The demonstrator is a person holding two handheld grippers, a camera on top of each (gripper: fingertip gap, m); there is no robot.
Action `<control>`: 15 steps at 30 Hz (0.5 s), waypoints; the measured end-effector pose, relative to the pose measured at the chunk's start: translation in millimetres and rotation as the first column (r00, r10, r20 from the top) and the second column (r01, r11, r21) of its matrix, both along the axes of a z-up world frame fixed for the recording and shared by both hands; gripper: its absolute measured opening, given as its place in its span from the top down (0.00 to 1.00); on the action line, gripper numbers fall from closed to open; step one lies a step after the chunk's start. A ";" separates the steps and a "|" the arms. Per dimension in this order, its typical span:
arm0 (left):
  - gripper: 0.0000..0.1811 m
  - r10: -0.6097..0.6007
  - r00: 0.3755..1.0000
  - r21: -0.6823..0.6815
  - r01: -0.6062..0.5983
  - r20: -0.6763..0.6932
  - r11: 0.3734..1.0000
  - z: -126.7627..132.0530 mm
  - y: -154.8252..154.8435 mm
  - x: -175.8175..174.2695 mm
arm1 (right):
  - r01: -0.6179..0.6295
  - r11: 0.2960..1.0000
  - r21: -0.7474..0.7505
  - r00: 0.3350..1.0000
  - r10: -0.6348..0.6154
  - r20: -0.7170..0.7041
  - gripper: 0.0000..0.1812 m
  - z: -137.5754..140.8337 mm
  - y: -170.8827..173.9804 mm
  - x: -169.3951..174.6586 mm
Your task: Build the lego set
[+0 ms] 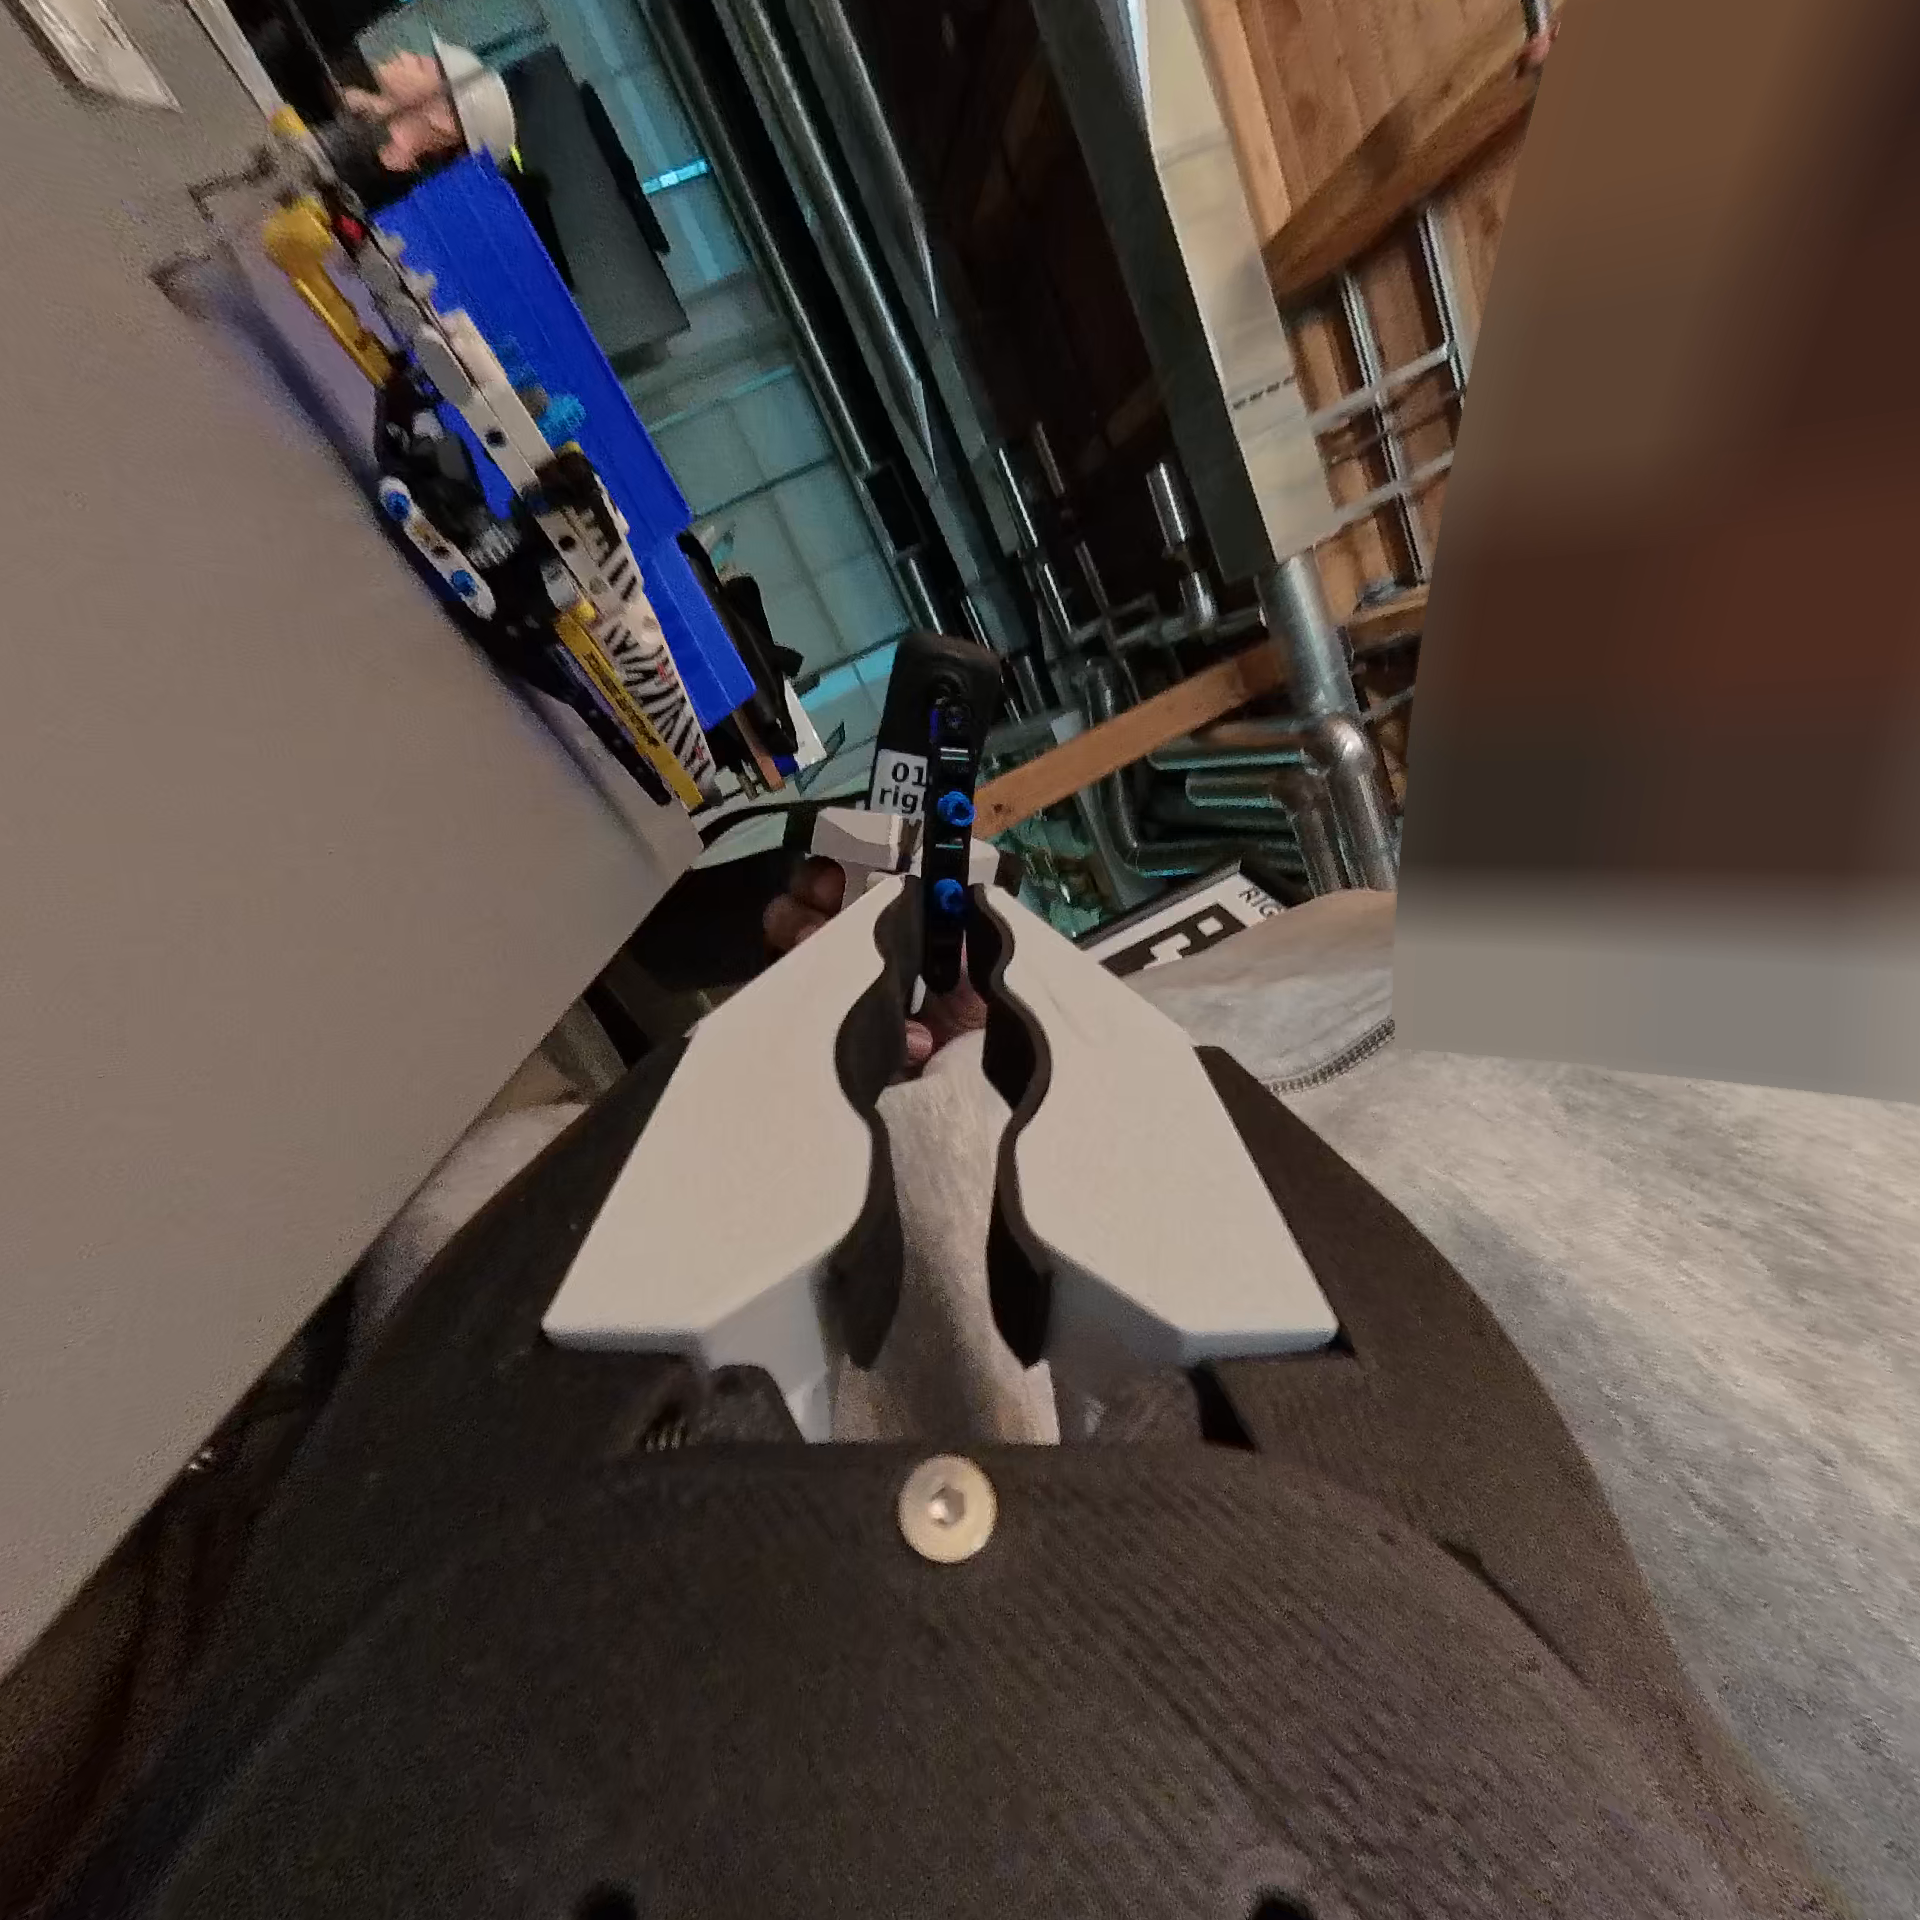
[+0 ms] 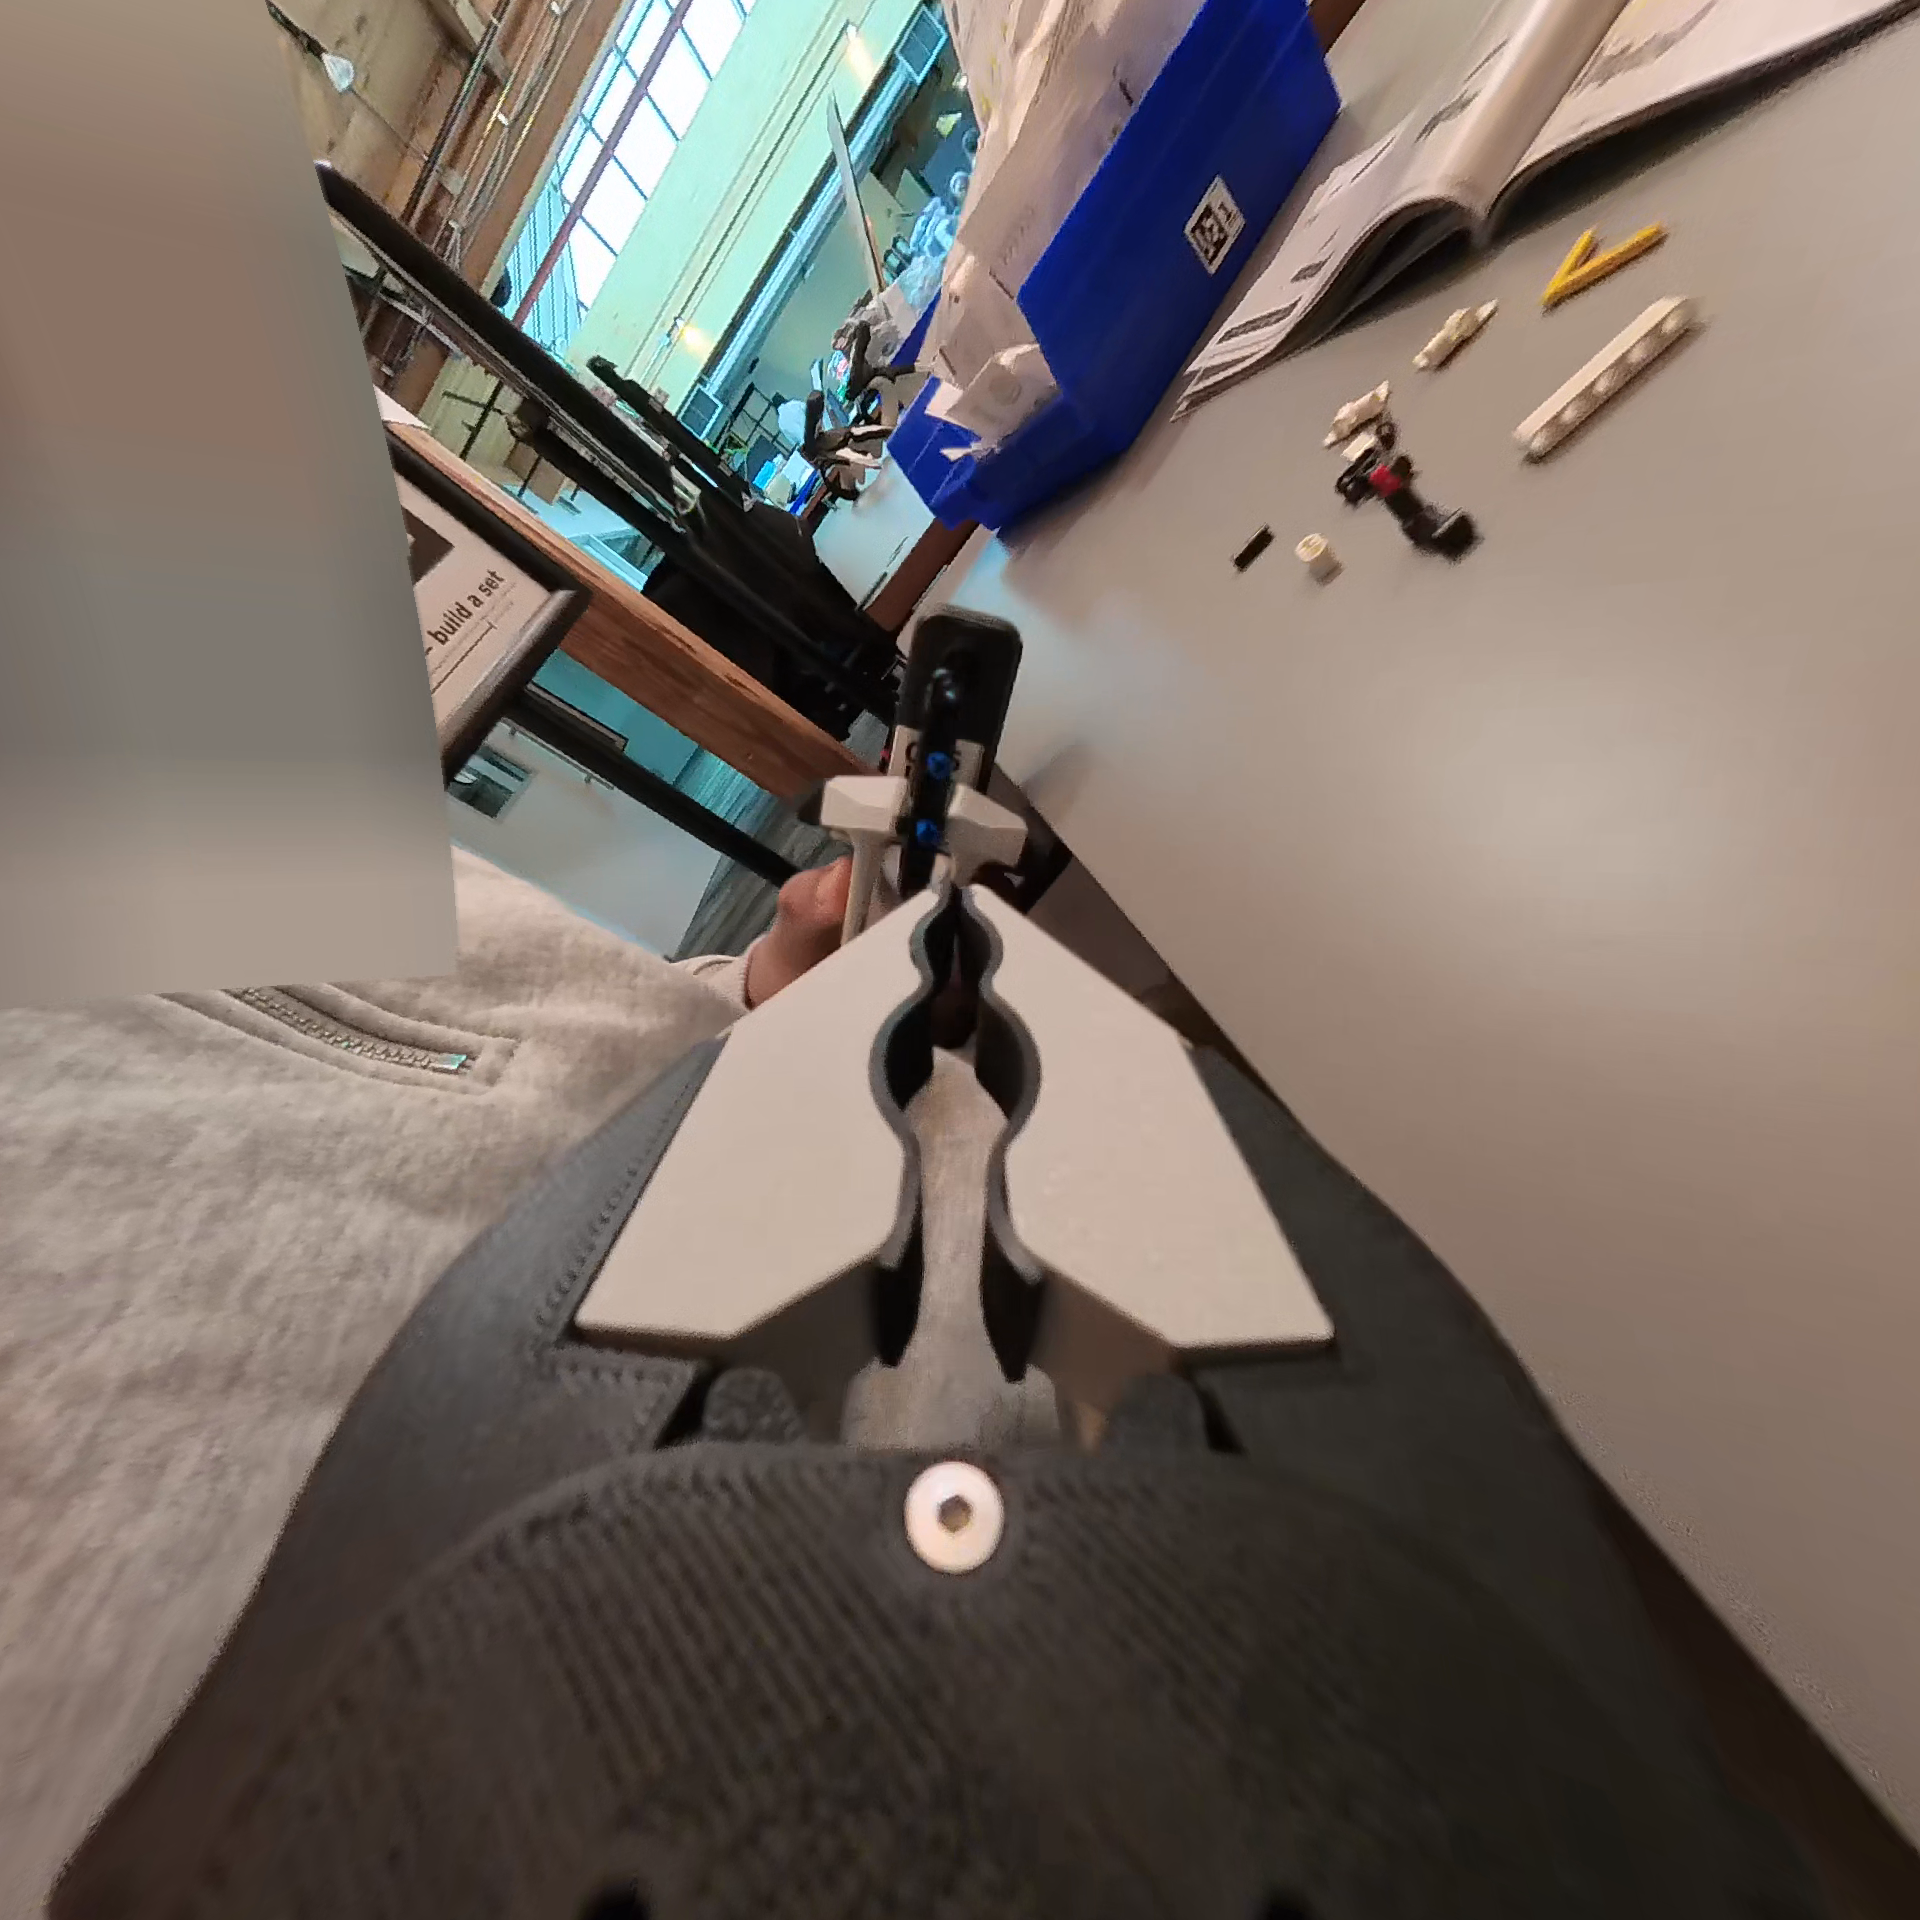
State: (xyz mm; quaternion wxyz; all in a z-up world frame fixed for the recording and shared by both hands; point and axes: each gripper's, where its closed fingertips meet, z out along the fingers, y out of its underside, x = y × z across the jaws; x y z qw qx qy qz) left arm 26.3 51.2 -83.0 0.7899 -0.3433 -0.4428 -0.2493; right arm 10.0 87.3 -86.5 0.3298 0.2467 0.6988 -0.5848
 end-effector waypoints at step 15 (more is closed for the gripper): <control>0.98 0.104 0.993 -0.105 -0.110 -0.055 0.988 16.1 -23.8 7.7 | 0.040 0.995 0.096 0.977 -0.019 -0.215 0.98 8.6 30.6 -2.6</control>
